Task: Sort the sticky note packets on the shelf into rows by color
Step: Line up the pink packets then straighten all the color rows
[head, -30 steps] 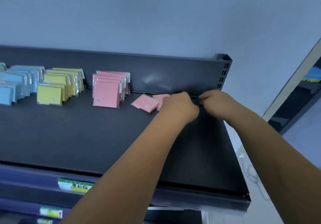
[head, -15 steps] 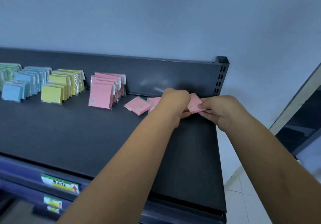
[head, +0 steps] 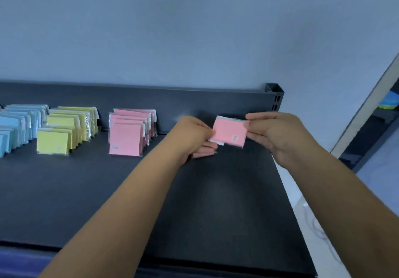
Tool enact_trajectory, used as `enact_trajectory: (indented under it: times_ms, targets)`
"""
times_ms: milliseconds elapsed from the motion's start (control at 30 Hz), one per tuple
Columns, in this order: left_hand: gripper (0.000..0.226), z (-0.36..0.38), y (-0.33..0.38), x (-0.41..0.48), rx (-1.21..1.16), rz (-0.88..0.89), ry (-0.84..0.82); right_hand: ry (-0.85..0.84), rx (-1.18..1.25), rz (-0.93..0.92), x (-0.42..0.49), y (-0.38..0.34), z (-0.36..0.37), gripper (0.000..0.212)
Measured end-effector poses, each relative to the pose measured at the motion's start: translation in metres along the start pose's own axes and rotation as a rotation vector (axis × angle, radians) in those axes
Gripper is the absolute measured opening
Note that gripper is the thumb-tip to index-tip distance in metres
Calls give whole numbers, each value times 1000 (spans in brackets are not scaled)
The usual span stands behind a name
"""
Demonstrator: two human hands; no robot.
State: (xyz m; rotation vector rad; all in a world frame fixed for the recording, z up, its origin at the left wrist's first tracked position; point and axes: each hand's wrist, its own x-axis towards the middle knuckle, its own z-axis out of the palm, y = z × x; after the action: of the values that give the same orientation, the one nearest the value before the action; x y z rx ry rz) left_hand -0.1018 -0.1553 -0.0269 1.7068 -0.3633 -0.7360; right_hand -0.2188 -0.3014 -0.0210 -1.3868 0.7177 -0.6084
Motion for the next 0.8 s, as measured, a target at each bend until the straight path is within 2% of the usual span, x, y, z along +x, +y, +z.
enact_trajectory:
  times_ms: [67, 133, 300, 400, 500, 600, 800]
  targets:
    - [7, -10, 1, -6, -38, -3, -59, 95, 96, 58, -8, -1, 10, 18]
    - [12, -23, -2, -12, -56, 15, -72, 144, 40, 45, -19, 1, 23, 13]
    - [16, -63, -20, -20, 122, 184, 59, 233, -167, 16, -58, 10, 66, 5]
    - [18, -79, -27, -30, 283, 303, 122, 272, -244, 3, -77, 10, 88, 10]
    - [19, -92, -34, -42, 344, 382, 168, 298, -316, -41, -88, 11, 103, 16]
    - [18, -107, -38, -51, 310, 420, 229, 309, -283, -91, -94, 13, 119, 23]
    - [18, -131, -46, -61, 400, 419, 343, 219, -237, -99, -101, 22, 165, 21]
